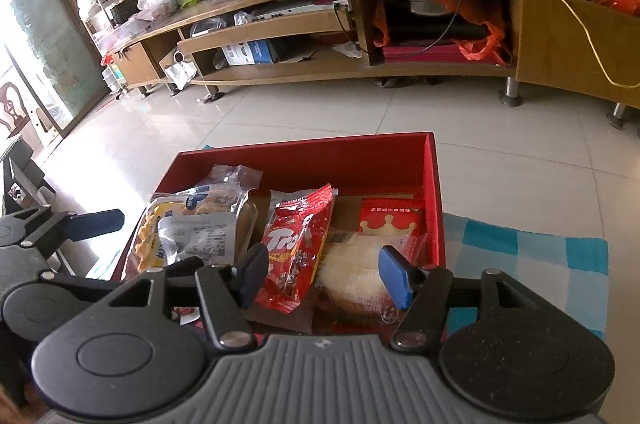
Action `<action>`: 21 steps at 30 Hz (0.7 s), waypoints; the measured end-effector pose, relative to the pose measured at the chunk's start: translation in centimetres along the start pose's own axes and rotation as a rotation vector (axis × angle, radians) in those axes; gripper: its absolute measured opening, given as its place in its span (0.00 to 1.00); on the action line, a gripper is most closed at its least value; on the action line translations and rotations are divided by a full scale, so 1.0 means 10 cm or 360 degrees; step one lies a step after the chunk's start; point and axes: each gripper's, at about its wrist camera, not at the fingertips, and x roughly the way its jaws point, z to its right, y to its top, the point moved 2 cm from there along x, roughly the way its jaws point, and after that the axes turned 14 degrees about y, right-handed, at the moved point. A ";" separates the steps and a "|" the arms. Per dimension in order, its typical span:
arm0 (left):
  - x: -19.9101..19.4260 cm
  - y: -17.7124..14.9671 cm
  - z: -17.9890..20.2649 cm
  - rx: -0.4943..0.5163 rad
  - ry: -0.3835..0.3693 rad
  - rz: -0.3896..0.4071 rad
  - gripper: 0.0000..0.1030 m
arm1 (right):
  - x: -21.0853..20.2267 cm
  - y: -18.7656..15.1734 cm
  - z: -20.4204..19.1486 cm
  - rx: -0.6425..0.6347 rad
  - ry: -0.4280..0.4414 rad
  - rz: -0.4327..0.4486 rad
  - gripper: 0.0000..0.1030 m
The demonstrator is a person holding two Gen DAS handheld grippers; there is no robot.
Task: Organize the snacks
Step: 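Lower the white sachet and Trolli packet into the red box, open both grippers, then move both grippers back over the blue sausage pack and jerky packet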
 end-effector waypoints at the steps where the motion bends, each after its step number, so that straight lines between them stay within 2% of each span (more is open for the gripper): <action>1: -0.03 -0.01 -0.02 -0.0012 -0.0006 0.0000 0.87 | -0.02 -0.01 -0.01 0.0000 0.0001 0.0005 0.59; 7: -0.23 -0.16 -0.11 -0.0075 -0.0063 -0.0016 0.89 | -0.21 -0.15 -0.04 0.0002 -0.0011 -0.0001 0.62; 16: -0.42 -0.59 0.04 0.0006 -0.0169 -0.0136 0.89 | -0.46 -0.46 0.02 0.0082 -0.0048 -0.0039 0.63; 21: -0.47 -0.82 0.15 0.0107 -0.0228 -0.0174 0.90 | -0.61 -0.64 0.06 0.0131 -0.0058 -0.0076 0.64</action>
